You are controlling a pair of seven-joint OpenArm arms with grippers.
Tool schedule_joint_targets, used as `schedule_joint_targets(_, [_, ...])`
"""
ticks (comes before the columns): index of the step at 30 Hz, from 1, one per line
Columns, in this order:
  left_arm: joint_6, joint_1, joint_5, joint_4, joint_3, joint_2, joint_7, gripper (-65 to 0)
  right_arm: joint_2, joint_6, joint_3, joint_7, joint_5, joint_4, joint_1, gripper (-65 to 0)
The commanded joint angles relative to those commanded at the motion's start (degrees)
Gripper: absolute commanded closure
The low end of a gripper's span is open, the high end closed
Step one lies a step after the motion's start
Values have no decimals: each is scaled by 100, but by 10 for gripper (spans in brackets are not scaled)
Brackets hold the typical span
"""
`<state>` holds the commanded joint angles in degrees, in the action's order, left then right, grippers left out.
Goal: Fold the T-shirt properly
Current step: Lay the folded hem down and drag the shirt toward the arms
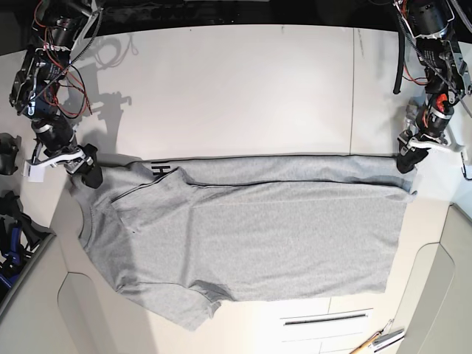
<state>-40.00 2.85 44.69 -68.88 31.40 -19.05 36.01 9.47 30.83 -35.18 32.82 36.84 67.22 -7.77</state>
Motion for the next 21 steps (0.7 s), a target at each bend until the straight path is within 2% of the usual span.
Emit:
schedule_joint_targets(2, [0,-4,4,0,0,0,-2,-141,-2,0,22,-2,0,-22,-13,-299])
schedule_joint_targets(4, [0,-17,0,0,0,0,0,-79,2,4,22,-7,0,-22,-17,-173])
schedule_joint_targets(6, [0,-44,2,0,0,0,22,-2,0,11,22,-2,0,-22,-15,-77])
schedule_joint_targets(8, [0,-96,0,0,0,0,85,0,2,44,22,-4,0,-22,-15,0])
schedule_joint_targets(13, [0,-337,2,-2,0,-2,450,0,2,221,20,-2,0,-22,-15,0])
schedule_joint_targets(15, [0,-400,4,-7,0,-2,557,0,2,223,20,-2,2,-20,-15,0])
schedule_joint_targets(18, [0,-457,186,-50,2,-2,962,0,2,223,15,22,2,22,-13,0])
schedule_joint_targets(21, [0,-457,243,-238,13,-2,1058,0,4,223,9,157,2,179,-9,0])
